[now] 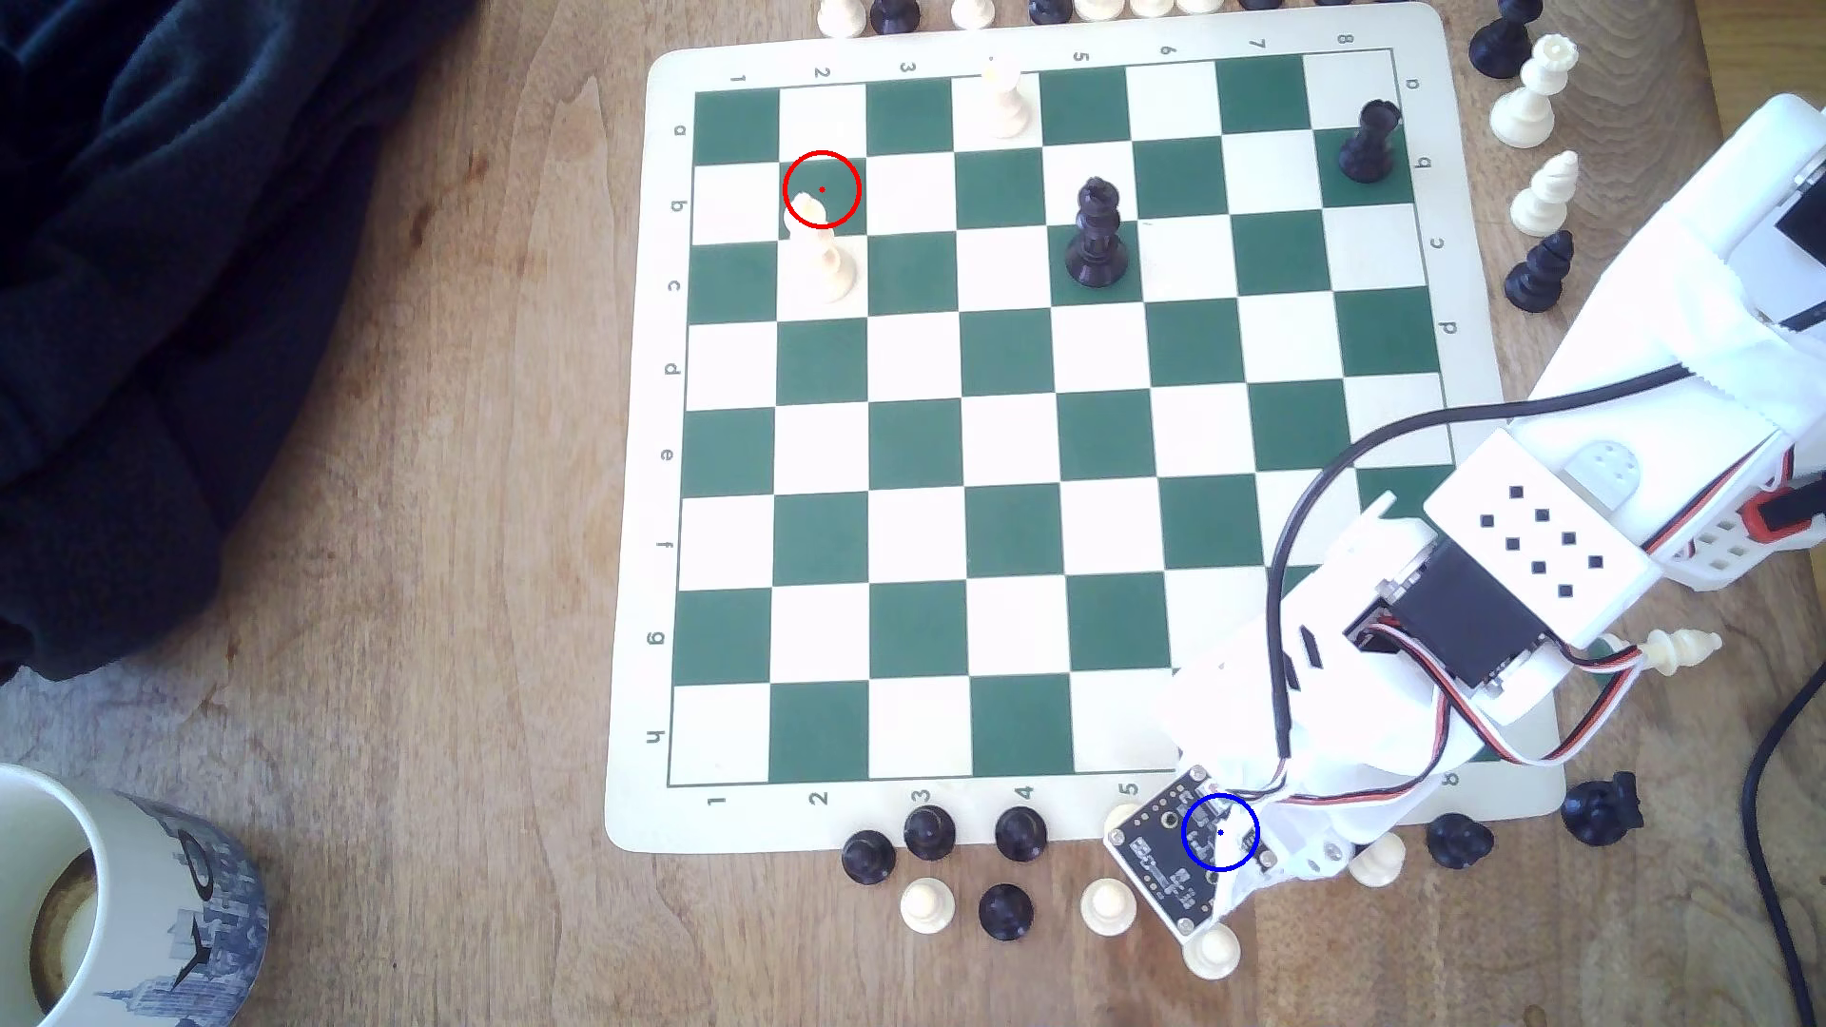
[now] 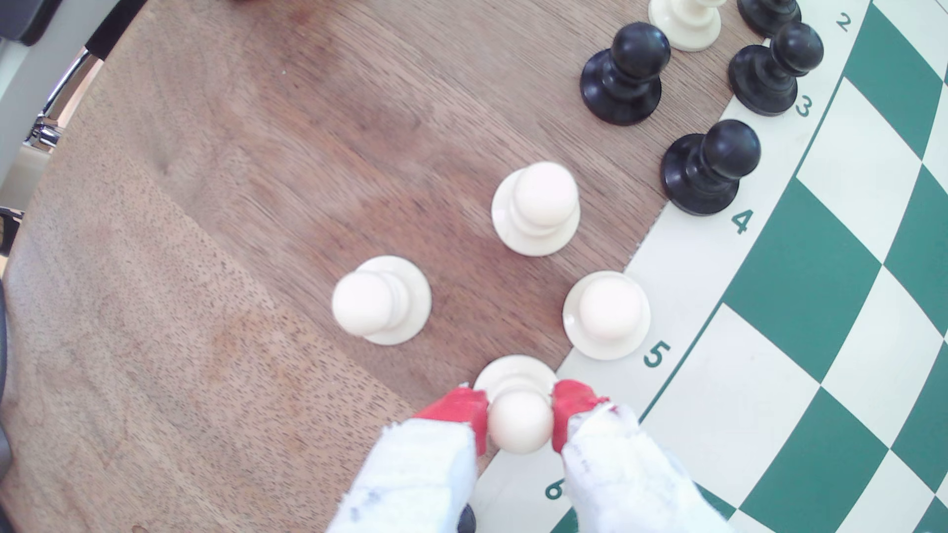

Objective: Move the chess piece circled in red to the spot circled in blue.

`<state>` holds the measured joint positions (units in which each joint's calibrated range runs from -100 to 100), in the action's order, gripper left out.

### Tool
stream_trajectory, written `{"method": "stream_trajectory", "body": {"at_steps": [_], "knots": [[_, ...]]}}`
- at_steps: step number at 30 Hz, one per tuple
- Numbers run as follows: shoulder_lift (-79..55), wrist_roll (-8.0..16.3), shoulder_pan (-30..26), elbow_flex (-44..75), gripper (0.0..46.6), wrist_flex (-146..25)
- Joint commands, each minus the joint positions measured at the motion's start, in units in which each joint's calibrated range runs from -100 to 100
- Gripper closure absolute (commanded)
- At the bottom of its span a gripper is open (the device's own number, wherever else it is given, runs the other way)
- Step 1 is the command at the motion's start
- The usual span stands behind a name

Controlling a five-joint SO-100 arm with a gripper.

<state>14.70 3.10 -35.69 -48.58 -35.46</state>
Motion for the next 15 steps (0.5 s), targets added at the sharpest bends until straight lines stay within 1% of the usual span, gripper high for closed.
{"method": "stream_trajectory", "body": {"at_steps": [1,8,9,10,12,14,15], "knots": [[0.3,0.2,0.8,2.0,36.8,0.7],[0.4,0.1,1.5,1.8,36.9,0.2],[0.6,0.1,1.6,1.8,36.2,0.2],[1.3,0.0,1.7,1.8,34.2,-0.3],[2.1,0.0,1.7,1.9,31.9,-1.6],[3.0,0.0,1.6,2.0,30.2,-2.6],[4.1,0.2,1.4,2.0,28.1,-3.4]]}}
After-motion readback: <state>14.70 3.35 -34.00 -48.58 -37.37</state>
